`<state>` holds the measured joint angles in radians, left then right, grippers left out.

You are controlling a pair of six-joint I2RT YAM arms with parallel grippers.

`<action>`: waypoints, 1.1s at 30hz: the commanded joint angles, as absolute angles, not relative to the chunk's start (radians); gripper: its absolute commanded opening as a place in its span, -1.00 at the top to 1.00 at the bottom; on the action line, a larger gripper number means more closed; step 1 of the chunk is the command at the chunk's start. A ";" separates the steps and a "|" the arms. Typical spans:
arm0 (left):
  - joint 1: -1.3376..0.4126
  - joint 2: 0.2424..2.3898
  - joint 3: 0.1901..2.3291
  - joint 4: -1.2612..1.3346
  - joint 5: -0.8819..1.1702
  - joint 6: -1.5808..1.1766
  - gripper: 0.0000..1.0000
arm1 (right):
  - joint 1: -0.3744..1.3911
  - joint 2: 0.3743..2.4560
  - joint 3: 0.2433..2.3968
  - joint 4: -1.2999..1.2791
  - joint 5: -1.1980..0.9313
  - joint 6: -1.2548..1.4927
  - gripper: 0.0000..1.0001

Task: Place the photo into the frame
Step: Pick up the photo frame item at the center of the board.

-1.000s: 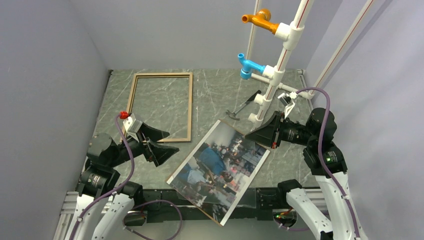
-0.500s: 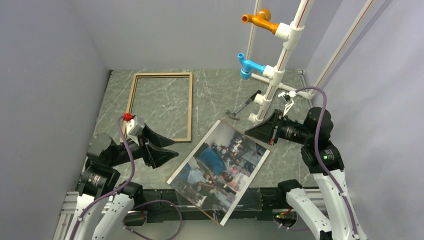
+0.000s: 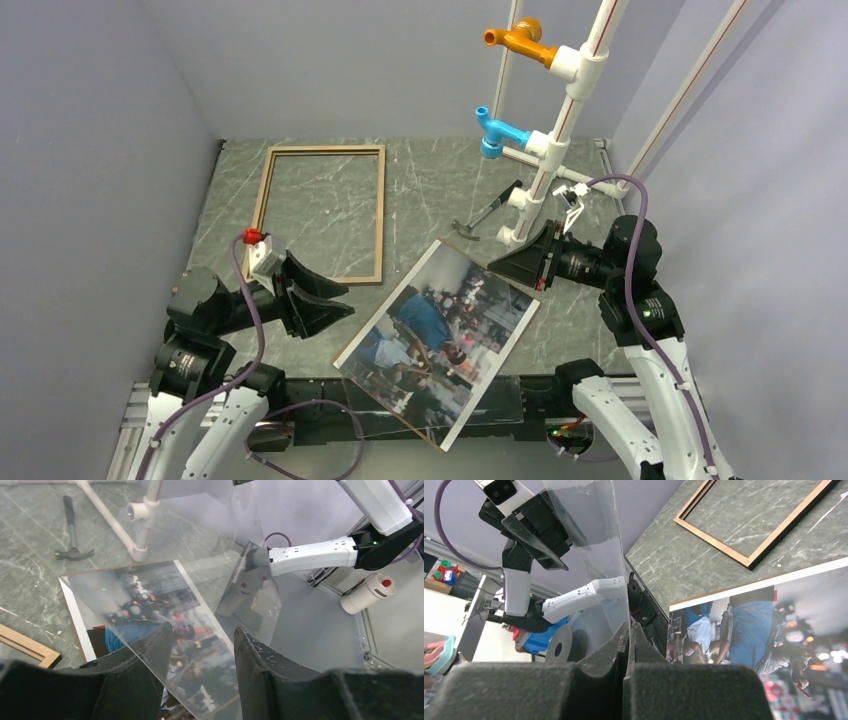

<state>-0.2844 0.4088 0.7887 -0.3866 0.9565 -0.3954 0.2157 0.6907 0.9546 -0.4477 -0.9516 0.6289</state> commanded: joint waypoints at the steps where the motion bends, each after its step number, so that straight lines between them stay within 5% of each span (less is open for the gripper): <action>1: -0.288 0.394 0.826 -0.421 0.916 -0.356 -0.05 | 0.218 0.682 0.950 -0.384 -0.935 0.640 1.00; 11: -0.287 0.417 0.853 -0.430 0.968 -0.348 0.47 | 0.218 0.677 0.934 -0.377 -0.936 0.635 1.00; 18: -0.288 0.412 0.873 -0.430 0.988 -0.353 0.66 | 0.218 0.676 0.928 -0.359 -0.954 0.632 1.00; 24: -0.288 0.409 0.885 -0.431 0.955 -0.367 0.96 | 0.218 0.672 0.911 -0.331 -0.983 0.628 0.79; 30: -0.288 0.424 0.896 -0.364 0.904 -0.458 1.00 | 0.217 0.644 0.867 -0.266 -0.994 0.660 -0.47; 33: -0.288 0.441 0.897 -0.277 0.933 -0.521 1.00 | 0.219 0.620 0.834 -0.219 -0.994 0.678 -0.85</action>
